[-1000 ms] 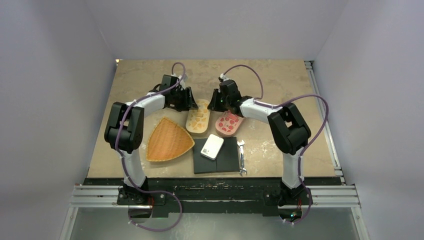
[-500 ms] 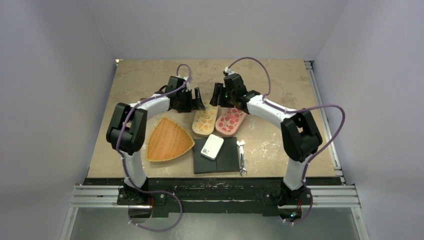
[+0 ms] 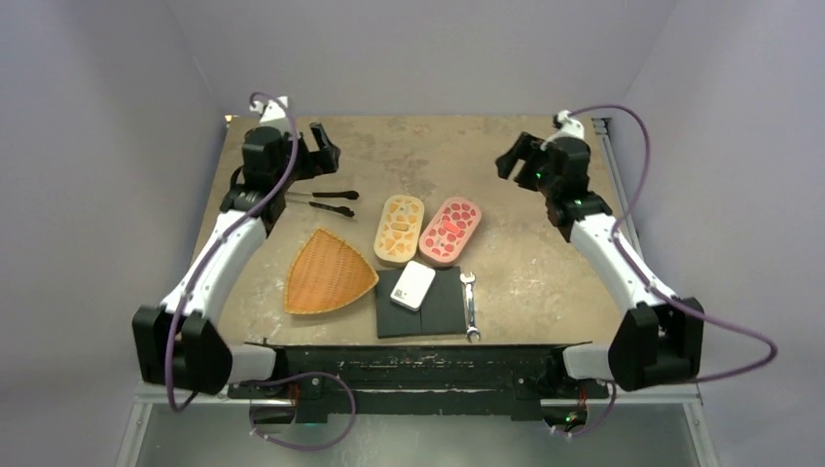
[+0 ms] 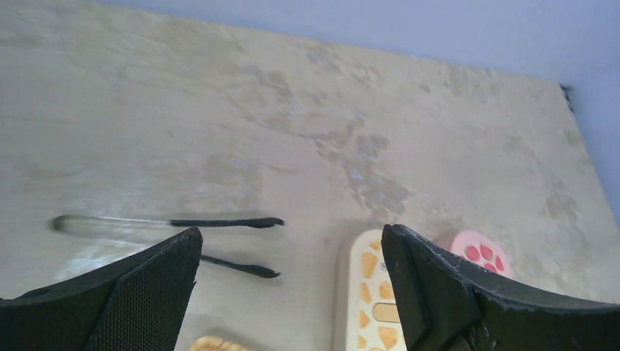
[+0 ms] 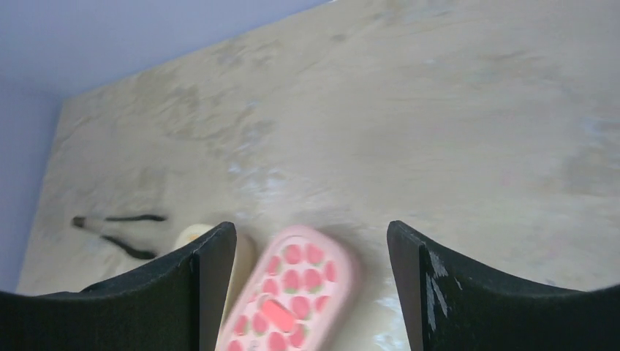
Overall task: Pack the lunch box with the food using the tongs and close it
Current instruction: Reset both arms
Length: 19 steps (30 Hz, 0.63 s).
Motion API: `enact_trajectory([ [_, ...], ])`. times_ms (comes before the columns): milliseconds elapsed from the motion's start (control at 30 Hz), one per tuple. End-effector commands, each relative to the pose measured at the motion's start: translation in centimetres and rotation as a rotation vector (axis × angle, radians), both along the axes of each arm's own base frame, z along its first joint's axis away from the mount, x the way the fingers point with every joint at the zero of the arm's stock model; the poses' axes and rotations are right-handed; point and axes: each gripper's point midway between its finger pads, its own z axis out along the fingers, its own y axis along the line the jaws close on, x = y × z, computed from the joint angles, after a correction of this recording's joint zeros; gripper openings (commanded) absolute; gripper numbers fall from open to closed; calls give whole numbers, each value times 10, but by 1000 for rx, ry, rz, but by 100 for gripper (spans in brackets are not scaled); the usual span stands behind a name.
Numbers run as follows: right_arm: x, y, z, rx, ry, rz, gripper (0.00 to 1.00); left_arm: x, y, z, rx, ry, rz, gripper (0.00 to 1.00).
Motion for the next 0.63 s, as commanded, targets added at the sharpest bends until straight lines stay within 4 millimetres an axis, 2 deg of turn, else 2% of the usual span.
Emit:
enact_trajectory([
  [0, -17, -48, 29, -62, -186, -118, 79, -32, 55, 49, 165, -211, 201, 95],
  [67, -32, -63, 46, -57, -283, -192, 79, -51, 69, 63, 192, -279, 250, 96],
  [133, -45, -73, 51, -42, -365, -236, 79, -68, 79, 68, 207, -334, 284, 96],
  [233, -62, -83, 57, -19, -464, -282, 79, -85, 87, 62, 219, -371, 309, 96],
  [333, -66, -85, 57, -15, -477, -291, 79, -90, 88, 67, 224, -395, 310, 96],
  [600, -68, -86, 63, -12, -490, -295, 79, -86, 88, 59, 254, -359, 299, 96],
])
